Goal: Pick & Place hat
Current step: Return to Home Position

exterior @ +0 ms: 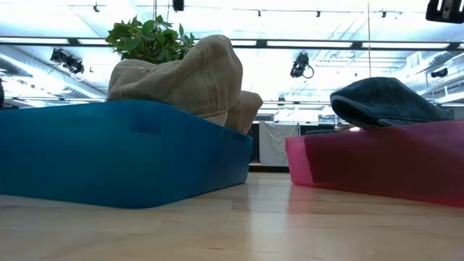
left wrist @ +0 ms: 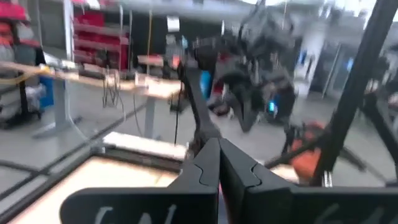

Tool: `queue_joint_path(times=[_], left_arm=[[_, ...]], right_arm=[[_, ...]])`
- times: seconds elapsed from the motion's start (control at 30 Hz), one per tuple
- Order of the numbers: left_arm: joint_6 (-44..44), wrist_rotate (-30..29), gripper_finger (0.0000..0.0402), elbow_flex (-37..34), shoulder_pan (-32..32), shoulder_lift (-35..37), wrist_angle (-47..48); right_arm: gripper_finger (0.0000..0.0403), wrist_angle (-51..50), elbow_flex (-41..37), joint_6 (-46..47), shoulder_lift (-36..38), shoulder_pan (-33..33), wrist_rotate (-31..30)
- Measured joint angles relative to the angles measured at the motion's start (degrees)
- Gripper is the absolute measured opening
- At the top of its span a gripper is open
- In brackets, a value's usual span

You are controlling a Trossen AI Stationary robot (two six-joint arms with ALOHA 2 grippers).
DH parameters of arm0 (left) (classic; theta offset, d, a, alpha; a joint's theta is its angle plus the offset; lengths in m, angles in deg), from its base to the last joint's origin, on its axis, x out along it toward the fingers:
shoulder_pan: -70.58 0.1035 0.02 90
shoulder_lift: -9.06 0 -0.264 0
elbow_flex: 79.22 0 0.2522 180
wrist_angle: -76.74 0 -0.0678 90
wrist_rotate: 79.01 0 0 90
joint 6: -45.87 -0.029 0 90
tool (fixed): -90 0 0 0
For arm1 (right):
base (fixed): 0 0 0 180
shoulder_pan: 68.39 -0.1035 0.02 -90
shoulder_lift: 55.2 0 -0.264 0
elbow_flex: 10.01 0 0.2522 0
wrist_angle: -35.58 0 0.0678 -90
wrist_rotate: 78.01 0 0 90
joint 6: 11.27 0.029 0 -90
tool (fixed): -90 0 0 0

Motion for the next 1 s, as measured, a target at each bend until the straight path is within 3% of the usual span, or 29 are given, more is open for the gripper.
queue_joint_path(times=[0.27, 0.47, 0.77, 1.0], left_arm=[[-1.1, -7.3, 0.0002, -10.2, -2.4, 10.9, -3.6], [-3.1, -7.2, 0.0002, -17.6, -2.6, 19.2, -3.7], [1.0, -5.6, 0.0002, -31.0, 0.9, 32.0, -6.7], [0.2, -5.7, 0.0002, -39.5, 1.8, 41.1, -10.5]], right_arm=[[0.0004, -0.6, 0.0, -0.5, 0.0, 0.0, 0.1], [0.0004, -0.3, 0.0, -4.4, 0.0, 0.0, 0.2], [0.0004, 0.1, 0.0, -13.1, -0.1, 0.0, 0.4], [0.0004, 1.3, 0.0, -13.4, -0.1, 0.0, 0.4]])
